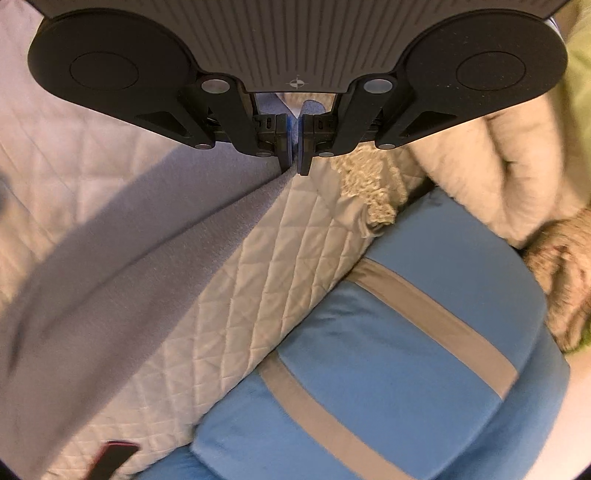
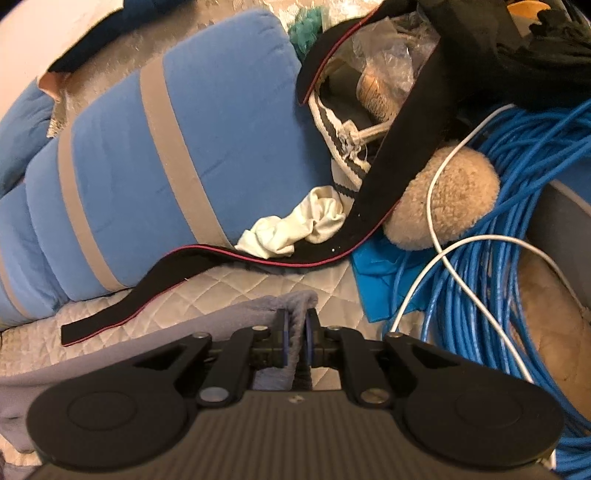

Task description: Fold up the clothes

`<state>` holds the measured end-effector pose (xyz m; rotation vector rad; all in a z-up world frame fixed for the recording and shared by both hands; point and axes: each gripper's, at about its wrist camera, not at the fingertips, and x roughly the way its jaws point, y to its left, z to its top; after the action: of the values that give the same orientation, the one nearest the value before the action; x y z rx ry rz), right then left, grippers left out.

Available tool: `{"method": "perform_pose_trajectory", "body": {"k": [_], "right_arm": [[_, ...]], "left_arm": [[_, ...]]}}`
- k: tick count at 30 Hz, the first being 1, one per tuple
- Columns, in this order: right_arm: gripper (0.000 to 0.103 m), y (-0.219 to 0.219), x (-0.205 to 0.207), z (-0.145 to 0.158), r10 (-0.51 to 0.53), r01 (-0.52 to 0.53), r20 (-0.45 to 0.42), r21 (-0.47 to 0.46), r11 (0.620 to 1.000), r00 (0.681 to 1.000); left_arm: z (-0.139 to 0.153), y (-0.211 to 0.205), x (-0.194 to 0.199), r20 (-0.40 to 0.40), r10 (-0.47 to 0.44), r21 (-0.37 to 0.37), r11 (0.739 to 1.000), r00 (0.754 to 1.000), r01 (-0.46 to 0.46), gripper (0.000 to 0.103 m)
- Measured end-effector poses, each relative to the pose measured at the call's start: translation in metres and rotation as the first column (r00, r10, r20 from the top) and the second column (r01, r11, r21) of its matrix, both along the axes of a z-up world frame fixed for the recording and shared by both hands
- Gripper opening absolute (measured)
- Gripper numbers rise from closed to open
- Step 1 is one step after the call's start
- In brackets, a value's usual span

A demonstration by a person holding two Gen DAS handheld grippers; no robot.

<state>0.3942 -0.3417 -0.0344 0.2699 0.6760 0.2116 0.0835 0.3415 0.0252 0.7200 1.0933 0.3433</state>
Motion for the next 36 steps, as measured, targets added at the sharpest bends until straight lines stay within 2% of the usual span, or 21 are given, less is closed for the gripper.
{"method": "perform_pose_trajectory", "body": {"k": [7,11,13,16,19,21,22,23,24,25,26,28,30,32,34,36], "right_arm": [[0.009,0.007,0.012,-0.020,0.004,-0.005,-0.026,-0.070,0.998,1.000],[0.009,0.010,0.014,-0.027,0.014,-0.018,-0.033,-0.107,0.994,0.999],[0.009,0.012,0.015,-0.030,0.022,-0.026,-0.038,-0.124,0.992,0.999],[0.009,0.013,0.016,-0.032,0.027,-0.033,-0.042,-0.141,0.989,0.999],[0.009,0.016,0.017,-0.035,0.031,-0.038,-0.046,-0.159,0.987,0.998],[0.009,0.018,0.017,-0.036,0.035,-0.042,-0.046,-0.172,0.984,0.998],[0.009,0.019,0.017,-0.036,0.037,-0.045,-0.046,-0.177,0.983,0.998],[0.009,0.020,0.016,-0.036,0.040,-0.048,-0.047,-0.182,0.982,0.998],[0.010,0.020,0.017,-0.035,0.039,-0.047,-0.049,-0.179,0.983,0.998],[0.012,0.020,0.017,-0.035,0.038,-0.046,-0.051,-0.172,0.984,0.998],[0.021,0.020,0.017,-0.034,0.037,-0.046,-0.053,-0.164,0.985,0.998],[0.038,0.021,0.016,-0.031,0.032,-0.040,-0.053,-0.163,0.986,0.998],[0.063,0.023,0.012,-0.027,0.041,-0.048,-0.044,-0.151,0.987,0.998],[0.081,0.026,0.008,-0.021,0.043,-0.047,-0.028,-0.149,0.988,0.999],[0.087,0.028,0.001,-0.013,0.052,-0.054,-0.019,-0.136,0.989,0.998],[0.096,0.031,-0.006,-0.005,0.059,-0.060,-0.015,-0.138,0.989,0.998]], "left_arm": [[-0.050,0.029,0.059,-0.053,0.010,0.019,1.000,0.999,-0.009,0.003],[-0.076,0.030,0.075,-0.122,-0.055,0.134,0.988,0.991,0.072,0.003],[-0.090,0.029,0.079,-0.174,-0.094,0.218,0.967,0.980,0.132,0.005],[-0.103,0.033,0.081,-0.206,-0.096,0.359,0.918,0.974,0.166,0.006],[-0.108,0.052,0.082,-0.185,0.014,0.529,0.844,0.983,0.087,0.006],[-0.101,0.067,0.080,-0.131,0.111,0.562,0.827,0.985,-0.019,0.006],[-0.094,0.072,0.077,-0.095,0.142,0.546,0.835,0.985,-0.068,0.009],[-0.085,0.074,0.071,-0.052,0.157,0.495,0.862,0.986,-0.111,0.027],[-0.075,0.075,0.066,-0.011,0.175,0.440,0.885,0.985,-0.152,0.040],[-0.066,0.077,0.060,0.030,0.194,0.382,0.904,0.981,-0.191,0.061],[-0.056,0.079,0.054,0.069,0.216,0.321,0.920,0.974,-0.227,0.066],[-0.037,0.082,0.043,0.142,0.265,0.192,0.938,0.954,-0.289,0.066],[-0.025,0.081,0.032,0.180,0.302,0.110,0.940,0.936,-0.324,0.066],[-0.016,0.079,0.020,0.206,0.327,0.009,0.942,0.922,-0.336,0.067],[-0.006,0.079,0.007,0.234,0.403,-0.153,0.914,0.885,-0.376,0.068],[0.003,0.082,-0.005,0.249,0.485,-0.316,0.859,0.839,-0.403,0.068]]}}
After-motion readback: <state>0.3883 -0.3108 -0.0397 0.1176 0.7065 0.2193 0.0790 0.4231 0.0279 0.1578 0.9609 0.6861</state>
